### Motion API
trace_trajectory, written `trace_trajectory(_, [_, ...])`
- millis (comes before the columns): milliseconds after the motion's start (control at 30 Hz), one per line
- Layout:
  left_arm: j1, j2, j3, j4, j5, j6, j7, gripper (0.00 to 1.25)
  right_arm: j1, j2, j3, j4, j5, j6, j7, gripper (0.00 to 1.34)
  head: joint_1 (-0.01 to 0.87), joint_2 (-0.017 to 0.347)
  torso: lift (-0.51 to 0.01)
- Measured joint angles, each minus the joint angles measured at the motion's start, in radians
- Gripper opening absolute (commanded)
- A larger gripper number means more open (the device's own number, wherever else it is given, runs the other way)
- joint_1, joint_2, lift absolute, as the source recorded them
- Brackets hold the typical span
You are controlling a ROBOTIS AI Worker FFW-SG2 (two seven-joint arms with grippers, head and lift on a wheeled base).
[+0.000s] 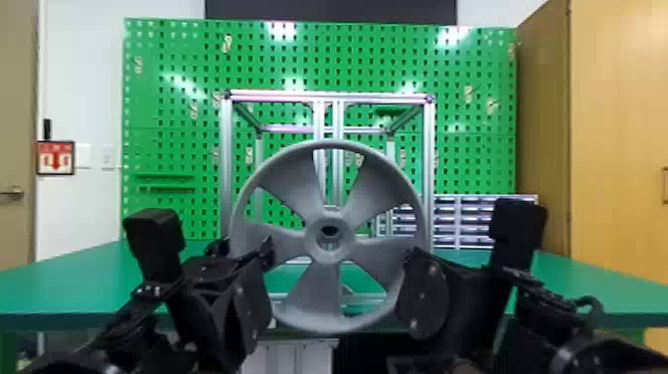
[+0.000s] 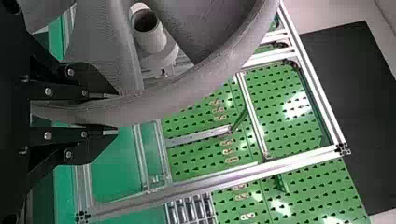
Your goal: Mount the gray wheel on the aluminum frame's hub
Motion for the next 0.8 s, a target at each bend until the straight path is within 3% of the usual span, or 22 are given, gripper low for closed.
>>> trace_trajectory(800, [-0.064, -0.005, 0.012, 0.09, -0.007, -0.005, 0.0, 0.68, -0.052, -0.005, -0.015, 0.078, -0.025, -0.005, 0.0, 0.19, -0.005, 0.006, -0.499])
